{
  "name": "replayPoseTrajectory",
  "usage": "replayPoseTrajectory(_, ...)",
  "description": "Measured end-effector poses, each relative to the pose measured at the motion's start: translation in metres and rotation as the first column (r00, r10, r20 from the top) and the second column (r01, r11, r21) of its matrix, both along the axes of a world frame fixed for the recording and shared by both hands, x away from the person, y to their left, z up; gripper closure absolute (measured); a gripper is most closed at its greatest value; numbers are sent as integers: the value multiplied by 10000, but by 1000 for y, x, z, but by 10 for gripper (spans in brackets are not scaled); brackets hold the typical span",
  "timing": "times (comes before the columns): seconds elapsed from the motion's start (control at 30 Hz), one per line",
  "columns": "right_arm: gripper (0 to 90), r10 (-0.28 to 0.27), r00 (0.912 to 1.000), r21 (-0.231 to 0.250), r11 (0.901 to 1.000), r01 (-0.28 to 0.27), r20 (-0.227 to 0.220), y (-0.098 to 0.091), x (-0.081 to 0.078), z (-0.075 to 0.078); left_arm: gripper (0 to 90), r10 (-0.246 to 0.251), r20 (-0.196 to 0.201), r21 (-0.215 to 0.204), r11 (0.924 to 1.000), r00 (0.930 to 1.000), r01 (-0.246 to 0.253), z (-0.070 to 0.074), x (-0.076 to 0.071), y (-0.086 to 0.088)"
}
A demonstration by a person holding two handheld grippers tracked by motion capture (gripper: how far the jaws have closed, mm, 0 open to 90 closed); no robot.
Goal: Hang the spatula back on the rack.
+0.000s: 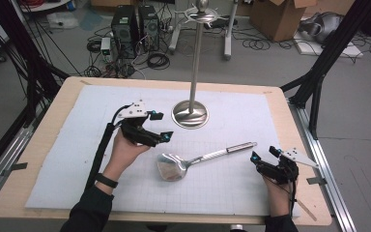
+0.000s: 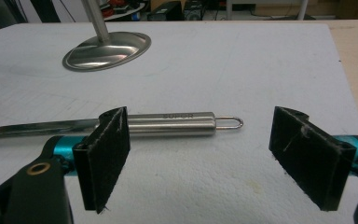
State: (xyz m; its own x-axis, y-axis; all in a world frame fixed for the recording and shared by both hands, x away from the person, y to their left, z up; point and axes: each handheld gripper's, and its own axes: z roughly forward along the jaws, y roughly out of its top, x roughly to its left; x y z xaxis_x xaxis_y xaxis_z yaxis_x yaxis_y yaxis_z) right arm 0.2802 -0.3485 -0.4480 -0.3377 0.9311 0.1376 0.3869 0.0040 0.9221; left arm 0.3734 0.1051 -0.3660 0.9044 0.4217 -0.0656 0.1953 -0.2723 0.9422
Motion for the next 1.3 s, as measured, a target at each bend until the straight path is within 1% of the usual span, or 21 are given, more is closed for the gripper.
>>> replayPoseTrajectory(0.03,196,3,10000,-12,10000,-3,7,0,0,0,180,-100,3,35,9999,10000,100,-1,1,-4)
replayPoseTrajectory(0.1,196,9,10000,-4,10000,-9,11,0,0,0,180,-208,-156,188,9996,9997,211,-4,2,-14)
replayPoseTrajectory(0.13,196,16,10000,1,10000,-16,1,0,0,0,181,-309,-186,328,9990,9994,315,-6,3,-18)
replayPoseTrajectory(0.2,196,9,10000,8,10000,-9,-10,0,0,0,182,-464,-345,599,9970,9983,484,-9,4,-27)
replayPoseTrajectory(0.33,197,7,10000,-4,10000,-7,-16,0,0,0,185,-733,-512,895,9930,9960,777,-12,6,-45)
replayPoseTrajectory(0.4,197,8,10000,1,10000,-8,-33,0,0,0,187,-866,-591,1056,9901,9945,925,-14,7,-53)
replayPoseTrajectory(0.5,197,5,10000,-15,10000,-5,-24,0,0,0,212,-1196,-677,1311,9831,9905,1276,-17,7,-65)
replayPoseTrajectory(0.53,197,1,10000,-18,10000,-1,-26,0,0,0,219,-1241,-799,1401,9810,9890,1344,-18,7,-70)
replayPoseTrajectory(0.63,197,6,10000,-17,10000,-6,-14,0,0,0,226,-1439,-951,1894,9688,9850,1598,-22,8,-83)
replayPoseTrajectory(0.87,198,3,10000,3,10000,-3,-42,0,0,0,248,-1831,-1319,2599,9420,9742,2122,-30,5,-109)
replayPoseTrajectory(1.0,198,7,10000,-14,10000,-7,-31,0,0,0,252,-1795,-1409,3245,9207,9736,2167,-35,3,-122)
replayPoseTrajectory(1.07,198,-9,10000,7,10000,9,-39,0,0,0,263,-1809,-1472,3661,9034,9724,2234,-38,2,-128)
replayPoseTrajectory(1.13,198,-1,10000,-31,10000,1,-42,0,1,0,275,-1843,-1555,3870,8926,9705,2315,-42,1,-134)
replayPoseTrajectory(1.17,198,0,10000,-20,10000,0,-55,0,1,0,287,-1843,-1626,3937,8887,9693,2350,-44,0,-136)
replayPoseTrajectory(1.2,198,-4,10000,-27,10000,4,-55,0,1,0,302,-1814,-1689,4104,8807,9688,2365,-46,0,-138)
replayPoseTrajectory(1.3,199,-1,10000,-24,10000,0,-65,1,1,0,325,-1663,-1697,4556,8608,9714,2269,-50,-1,-143)
